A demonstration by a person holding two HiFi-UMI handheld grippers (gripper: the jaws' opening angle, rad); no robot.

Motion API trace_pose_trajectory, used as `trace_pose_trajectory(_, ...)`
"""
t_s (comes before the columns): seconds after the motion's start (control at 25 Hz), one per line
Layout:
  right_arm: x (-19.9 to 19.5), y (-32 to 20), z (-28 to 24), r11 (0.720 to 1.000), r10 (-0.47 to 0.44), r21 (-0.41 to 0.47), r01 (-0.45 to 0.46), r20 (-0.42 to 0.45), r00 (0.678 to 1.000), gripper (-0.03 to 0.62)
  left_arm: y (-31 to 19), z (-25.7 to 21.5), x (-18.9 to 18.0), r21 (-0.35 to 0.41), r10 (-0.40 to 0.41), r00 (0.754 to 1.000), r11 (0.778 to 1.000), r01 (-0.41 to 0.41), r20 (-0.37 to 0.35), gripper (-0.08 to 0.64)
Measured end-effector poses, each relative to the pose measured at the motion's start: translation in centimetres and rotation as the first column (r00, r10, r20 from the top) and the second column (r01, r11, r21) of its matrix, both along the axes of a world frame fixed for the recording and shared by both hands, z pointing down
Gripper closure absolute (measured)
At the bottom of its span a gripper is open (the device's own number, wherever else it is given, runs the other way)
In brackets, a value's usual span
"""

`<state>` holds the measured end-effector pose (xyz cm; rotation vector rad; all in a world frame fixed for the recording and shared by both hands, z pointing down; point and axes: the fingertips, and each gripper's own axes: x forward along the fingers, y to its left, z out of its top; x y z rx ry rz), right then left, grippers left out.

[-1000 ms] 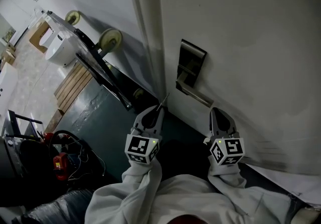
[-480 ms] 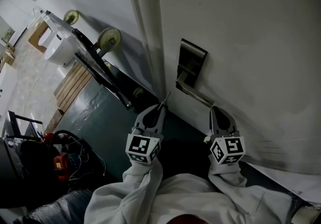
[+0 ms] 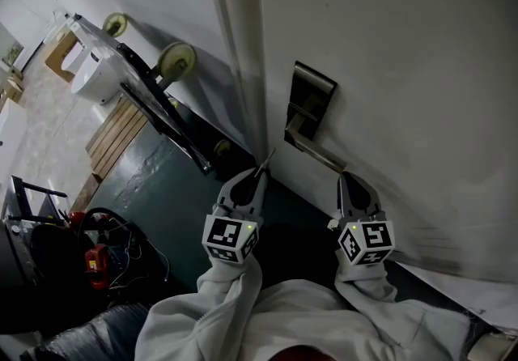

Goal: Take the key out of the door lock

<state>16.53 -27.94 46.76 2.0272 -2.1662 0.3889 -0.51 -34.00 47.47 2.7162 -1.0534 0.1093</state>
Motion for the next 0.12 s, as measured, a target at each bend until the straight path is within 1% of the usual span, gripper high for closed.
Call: trace_pose_trajectory(0.12, -0.01, 0.22, -0.07, 1.000, 0.001, -0.003, -0.001, -0.001, 1.000, 0.541, 0.15, -0.11, 0.00, -0.001, 0.000, 1.000, 1.000, 0.000, -0.001, 0.532)
